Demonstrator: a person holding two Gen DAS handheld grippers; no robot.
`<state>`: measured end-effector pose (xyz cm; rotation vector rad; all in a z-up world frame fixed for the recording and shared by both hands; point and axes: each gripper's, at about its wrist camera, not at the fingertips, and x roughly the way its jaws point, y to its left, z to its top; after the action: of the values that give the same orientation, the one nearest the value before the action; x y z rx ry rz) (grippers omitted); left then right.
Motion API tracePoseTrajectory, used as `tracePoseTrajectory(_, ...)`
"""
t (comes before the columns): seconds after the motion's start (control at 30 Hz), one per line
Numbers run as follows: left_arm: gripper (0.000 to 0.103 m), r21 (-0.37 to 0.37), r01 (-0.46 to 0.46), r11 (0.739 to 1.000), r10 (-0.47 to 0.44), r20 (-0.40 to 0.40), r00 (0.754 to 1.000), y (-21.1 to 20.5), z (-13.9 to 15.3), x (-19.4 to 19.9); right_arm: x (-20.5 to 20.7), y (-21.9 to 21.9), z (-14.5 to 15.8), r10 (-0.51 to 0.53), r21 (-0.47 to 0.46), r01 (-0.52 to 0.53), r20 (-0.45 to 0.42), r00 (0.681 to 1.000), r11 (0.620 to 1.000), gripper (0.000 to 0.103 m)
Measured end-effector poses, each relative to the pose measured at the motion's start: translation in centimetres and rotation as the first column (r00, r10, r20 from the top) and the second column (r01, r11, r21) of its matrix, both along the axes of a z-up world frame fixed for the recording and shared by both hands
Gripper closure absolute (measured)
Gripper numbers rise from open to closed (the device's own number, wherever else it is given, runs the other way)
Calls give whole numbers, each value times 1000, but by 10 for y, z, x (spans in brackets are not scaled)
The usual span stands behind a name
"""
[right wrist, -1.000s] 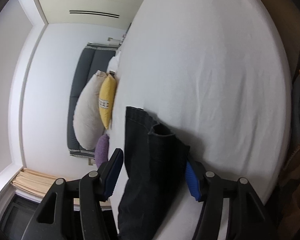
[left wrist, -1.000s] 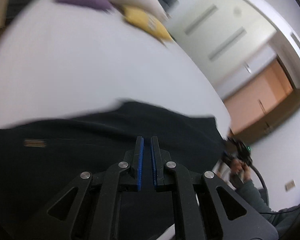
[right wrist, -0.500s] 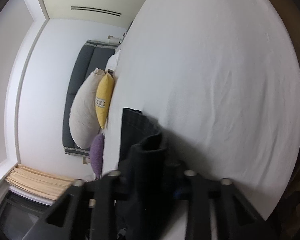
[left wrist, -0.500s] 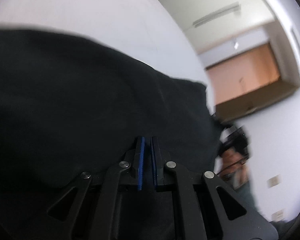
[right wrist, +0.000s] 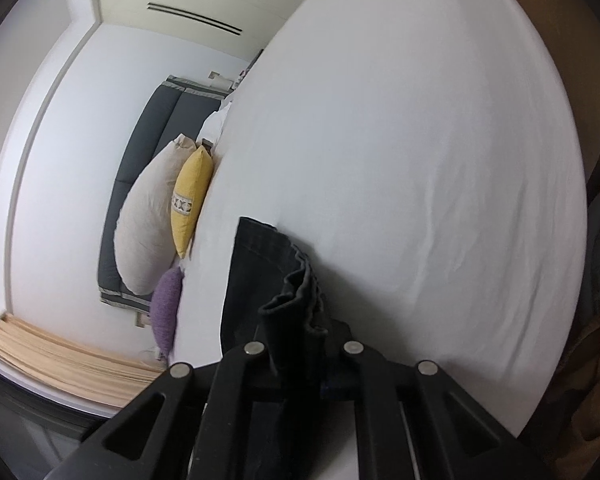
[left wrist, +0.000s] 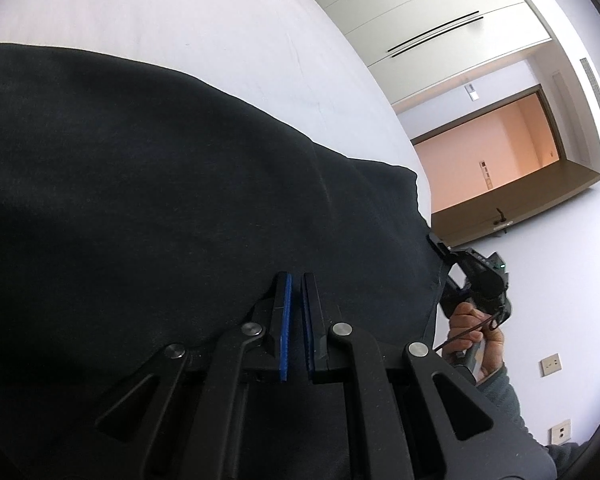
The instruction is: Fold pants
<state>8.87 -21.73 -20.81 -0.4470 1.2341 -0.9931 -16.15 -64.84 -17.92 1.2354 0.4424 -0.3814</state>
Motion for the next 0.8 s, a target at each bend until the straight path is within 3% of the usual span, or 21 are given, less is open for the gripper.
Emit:
tracePoseTrajectory(0.1,97,-4,-3,1000,3,-3,1000,-5,-1,-1,12,13,25,33,-92,-36,-33,999,995,93)
tracePoseTrajectory(0.17,96,-11,-6,1000,5,-11,1000,-5,-3,0,30,40,53,113,-214,-126,-71,991,969,93)
tracePoseTrajectory(0.2,96,-20,-9,1000,9,-19,1000,-3,-4,1,41,61,66,175,-286,-197,-100,979,938,93)
tracePoseTrajectory(0.23,96,-28,-15,1000,14,-27,1000,-2,-4,2,59,98,83,276,-385,-319,-163,947,866,93)
tracePoseTrajectory(0.3,96,-41,-38,998,36,-46,998,5,-3,3,77,152,92,406,-478,-479,-255,878,736,93)
tracePoseTrajectory(0.37,96,-50,-66,997,62,-85,994,13,-2,6,95,227,82,507,-547,-649,-409,759,529,93)
tracePoseTrajectory(0.43,96,-65,-103,993,93,-138,986,21,-1,8,103,261,59,511,-539,-723,-514,689,433,93)
tracePoseTrajectory(0.5,95,-78,-129,989,113,-183,977,30,1,10,104,277,39,483,-527,-747,-570,664,406,93)
tracePoseTrajectory(0.6,81,-109,-165,980,139,-217,966,40,5,12,99,284,40,444,-561,-737,-589,676,377,93)
tracePoseTrajectory(0.63,68,-122,-180,976,148,-234,961,41,6,13,99,285,43,436,-568,-735,-592,678,372,93)
tracePoseTrajectory(0.67,48,-139,-192,971,154,-247,957,41,8,13,98,288,47,422,-581,-732,-599,680,355,93)
tracePoseTrajectory(0.7,39,-162,-200,966,157,-245,957,39,13,13,95,289,49,414,-592,-730,-603,682,342,93)
tracePoseTrajectory(0.73,23,-171,-200,965,158,-232,960,37,19,12,94,294,54,401,-607,-726,-607,686,323,93)
tracePoseTrajectory(0.77,14,-168,-193,967,155,-216,964,33,26,12,95,297,60,390,-620,-721,-609,691,310,93)
tracePoseTrajectory(0.8,12,-169,-183,969,147,-204,968,29,31,12,94,303,65,377,-638,-714,-610,697,289,93)
